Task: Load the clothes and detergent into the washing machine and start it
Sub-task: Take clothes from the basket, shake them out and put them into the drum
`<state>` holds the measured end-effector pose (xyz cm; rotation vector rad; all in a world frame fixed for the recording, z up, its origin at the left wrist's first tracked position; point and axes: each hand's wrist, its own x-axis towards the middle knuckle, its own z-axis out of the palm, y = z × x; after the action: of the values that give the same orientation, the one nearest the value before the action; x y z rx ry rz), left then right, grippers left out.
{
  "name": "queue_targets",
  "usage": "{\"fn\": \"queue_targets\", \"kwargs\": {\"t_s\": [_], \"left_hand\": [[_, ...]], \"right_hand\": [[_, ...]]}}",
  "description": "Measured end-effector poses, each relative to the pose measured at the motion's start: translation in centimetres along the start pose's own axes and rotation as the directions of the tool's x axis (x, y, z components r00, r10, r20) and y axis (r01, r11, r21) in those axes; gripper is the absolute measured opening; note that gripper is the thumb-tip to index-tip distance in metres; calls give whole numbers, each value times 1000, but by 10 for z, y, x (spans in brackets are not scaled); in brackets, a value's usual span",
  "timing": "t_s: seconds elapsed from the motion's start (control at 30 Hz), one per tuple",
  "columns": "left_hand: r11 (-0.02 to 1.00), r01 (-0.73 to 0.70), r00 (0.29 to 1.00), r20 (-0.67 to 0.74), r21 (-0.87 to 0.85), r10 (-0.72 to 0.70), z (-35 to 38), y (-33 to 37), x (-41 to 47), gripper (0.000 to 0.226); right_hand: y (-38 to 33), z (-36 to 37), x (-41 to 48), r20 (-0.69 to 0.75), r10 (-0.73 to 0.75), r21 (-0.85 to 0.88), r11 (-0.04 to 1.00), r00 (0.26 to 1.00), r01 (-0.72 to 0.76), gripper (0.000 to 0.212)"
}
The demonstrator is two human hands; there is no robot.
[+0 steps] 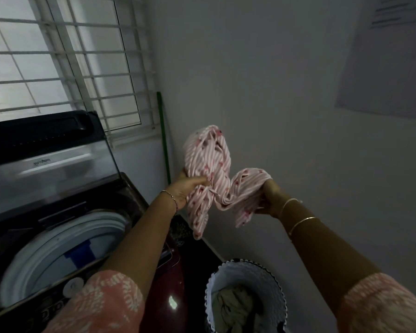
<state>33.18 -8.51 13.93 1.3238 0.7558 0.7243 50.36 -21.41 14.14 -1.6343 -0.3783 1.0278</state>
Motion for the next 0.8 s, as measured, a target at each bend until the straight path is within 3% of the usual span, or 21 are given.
{"fn": "queue_targets", "kwargs": {"t_s": [0.13, 0.27, 0.3, 0.37, 0.43, 0.57, 0.63, 0.7, 0.8], "left_hand": [[995, 10, 997, 80, 99, -18, 10, -2, -5, 67], [949, -37, 977, 213, 312, -32, 20, 4, -15, 78], [908, -64, 971, 234, 415, -39, 22, 6, -17, 87], [716, -153, 969, 247, 681, -28, 28, 10, -21, 107], [565, -193, 976, 217, 802, 26, 34, 12, -28, 123], [618, -146, 986, 60, 773, 159, 46, 2, -35, 144], [713, -53, 984, -87, 699, 158, 49, 0, -45, 151], [808, -46, 960, -197, 588, 199, 41, 0, -53, 150], [865, -100, 920, -286, 492, 269, 11, -4, -61, 137]], "right_hand": [[-16, 12, -9, 78, -24, 52, 998, 997, 20, 36], [-26, 21, -21, 117, -67, 76, 995, 991, 58, 43], [-28, 23, -24, 126, -78, 86, 994, 989, 68, 46], [-31, 25, -31, 129, -99, 103, 991, 987, 86, 51], [-33, 27, -35, 122, -125, 109, 988, 985, 111, 52], [-33, 40, -43, 152, -145, 112, 985, 978, 129, 51], [-30, 50, -50, 176, -160, 79, 986, 971, 148, 46], [-26, 61, -51, 209, -210, 33, 978, 955, 208, 35], [-16, 79, -53, 354, -262, -90, 946, 898, 311, 37]]}}
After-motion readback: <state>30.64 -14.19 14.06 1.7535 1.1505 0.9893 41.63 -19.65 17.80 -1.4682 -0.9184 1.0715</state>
